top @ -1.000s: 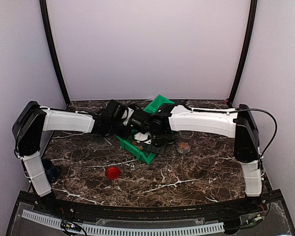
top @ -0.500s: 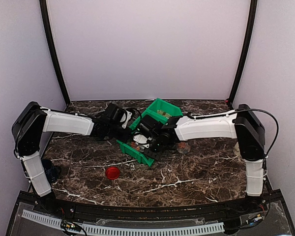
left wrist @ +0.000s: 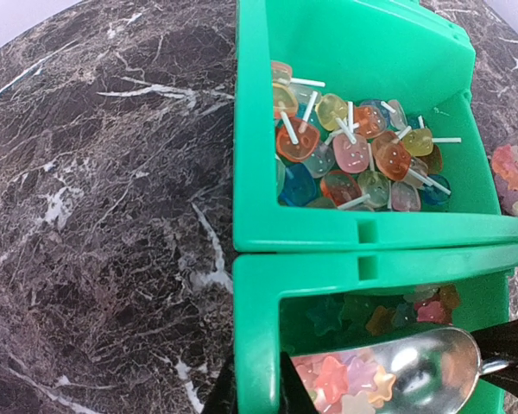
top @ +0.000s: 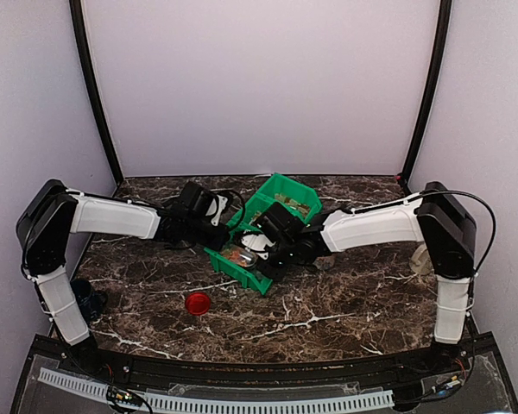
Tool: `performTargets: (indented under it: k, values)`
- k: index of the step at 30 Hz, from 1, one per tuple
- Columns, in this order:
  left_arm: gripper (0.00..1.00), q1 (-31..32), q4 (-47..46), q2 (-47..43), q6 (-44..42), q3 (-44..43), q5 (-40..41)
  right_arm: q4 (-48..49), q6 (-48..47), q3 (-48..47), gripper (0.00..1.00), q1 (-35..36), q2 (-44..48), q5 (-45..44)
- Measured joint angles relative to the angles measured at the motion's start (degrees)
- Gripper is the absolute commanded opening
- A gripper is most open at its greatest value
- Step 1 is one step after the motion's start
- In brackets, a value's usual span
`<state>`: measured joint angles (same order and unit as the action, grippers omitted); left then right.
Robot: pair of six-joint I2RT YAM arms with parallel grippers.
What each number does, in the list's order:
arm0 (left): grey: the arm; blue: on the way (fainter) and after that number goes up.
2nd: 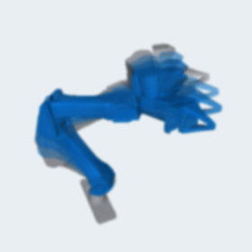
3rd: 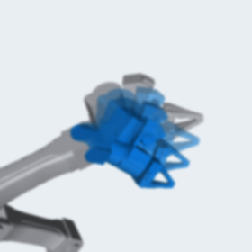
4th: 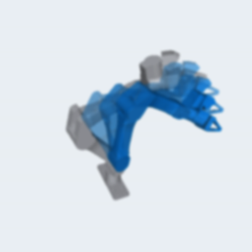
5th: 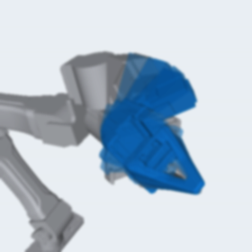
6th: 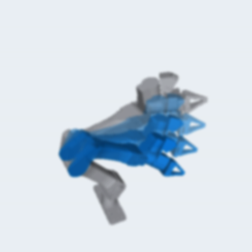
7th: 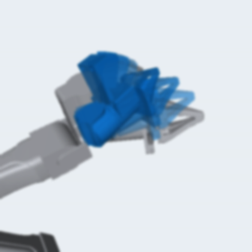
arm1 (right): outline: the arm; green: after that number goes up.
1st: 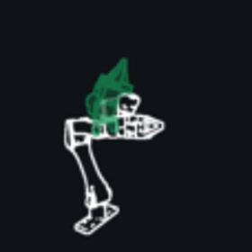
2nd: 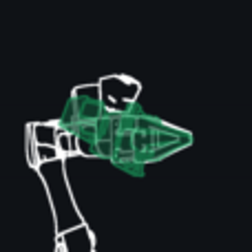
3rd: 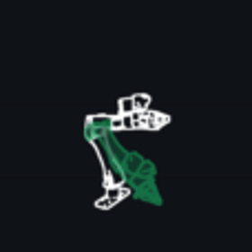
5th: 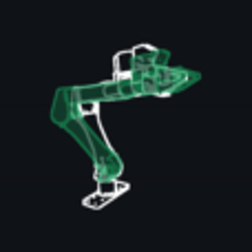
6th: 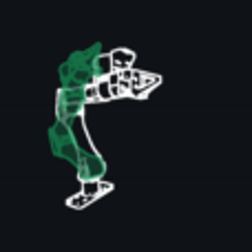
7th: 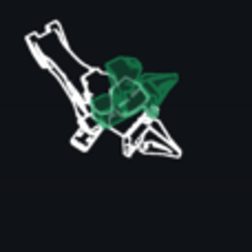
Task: Pack the candies
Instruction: Scoop the fake candies from the storage box.
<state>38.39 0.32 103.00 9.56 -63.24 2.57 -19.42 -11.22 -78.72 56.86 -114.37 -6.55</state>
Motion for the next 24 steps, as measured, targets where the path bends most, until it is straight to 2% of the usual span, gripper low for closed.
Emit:
performTargets:
  k: [10,24]
  values:
    - [0.00,-0.8,0.1,-0.2,2.9,0.0,1.0,11.0,2.3,9.9,0.00,-1.2,5.9,2.3]
    - [0.00,-2.3,0.2,-0.2,5.3,0.4,2.4,16.5,4.9,18.2,0.00,-1.2,12.3,1.9]
